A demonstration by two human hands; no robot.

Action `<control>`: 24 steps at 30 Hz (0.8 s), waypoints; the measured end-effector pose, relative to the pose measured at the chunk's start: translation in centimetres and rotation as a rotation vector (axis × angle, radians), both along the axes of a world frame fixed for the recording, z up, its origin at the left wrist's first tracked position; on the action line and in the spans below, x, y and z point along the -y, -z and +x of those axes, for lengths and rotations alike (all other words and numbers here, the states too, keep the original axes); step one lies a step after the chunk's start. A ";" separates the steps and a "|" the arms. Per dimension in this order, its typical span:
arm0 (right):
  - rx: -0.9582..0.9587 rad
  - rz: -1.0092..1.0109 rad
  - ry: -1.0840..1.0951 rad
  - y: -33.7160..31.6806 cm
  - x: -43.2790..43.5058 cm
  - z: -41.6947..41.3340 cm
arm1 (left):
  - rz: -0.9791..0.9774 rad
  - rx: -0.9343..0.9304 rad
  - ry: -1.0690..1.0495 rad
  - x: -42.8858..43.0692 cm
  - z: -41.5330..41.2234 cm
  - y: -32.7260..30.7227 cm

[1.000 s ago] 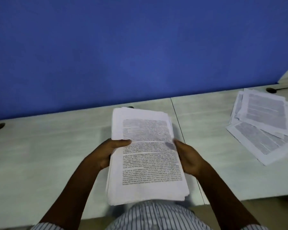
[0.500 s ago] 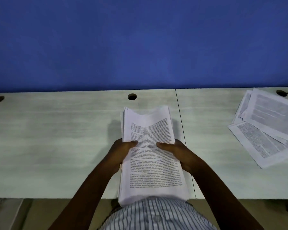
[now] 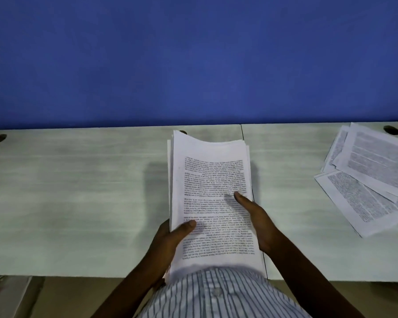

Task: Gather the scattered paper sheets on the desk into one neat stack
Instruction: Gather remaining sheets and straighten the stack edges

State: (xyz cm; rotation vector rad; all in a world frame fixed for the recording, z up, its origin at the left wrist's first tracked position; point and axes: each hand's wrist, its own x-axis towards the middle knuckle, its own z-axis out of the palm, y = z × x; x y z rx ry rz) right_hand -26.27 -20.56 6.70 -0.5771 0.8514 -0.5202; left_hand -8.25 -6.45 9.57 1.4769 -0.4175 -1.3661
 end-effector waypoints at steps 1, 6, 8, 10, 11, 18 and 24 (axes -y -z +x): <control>-0.013 -0.006 -0.006 0.3 0.1 -0.1 | 0.007 0.061 0.022 0.0 0.0 0.3; -0.297 -0.154 -0.020 2.7 1.2 0.2 | 0.025 0.472 0.248 0.7 1.9 1.9; -0.445 -0.240 0.020 3.5 1.5 0.9 | 0.052 0.448 0.226 1.8 2.5 2.6; -0.529 -0.312 0.019 4.1 1.7 1.7 | 0.093 0.455 0.161 2.7 2.3 3.7; -0.564 -0.348 0.001 4.5 1.9 2.1 | 0.119 0.481 0.136 3.0 2.0 4.4; -0.302 -0.376 0.000 2.7 3.2 0.8 | 0.035 0.068 0.053 3.0 3.3 4.1; -0.166 -0.278 -0.208 -0.1 3.7 1.6 | 0.006 0.046 0.108 5.6 5.1 0.5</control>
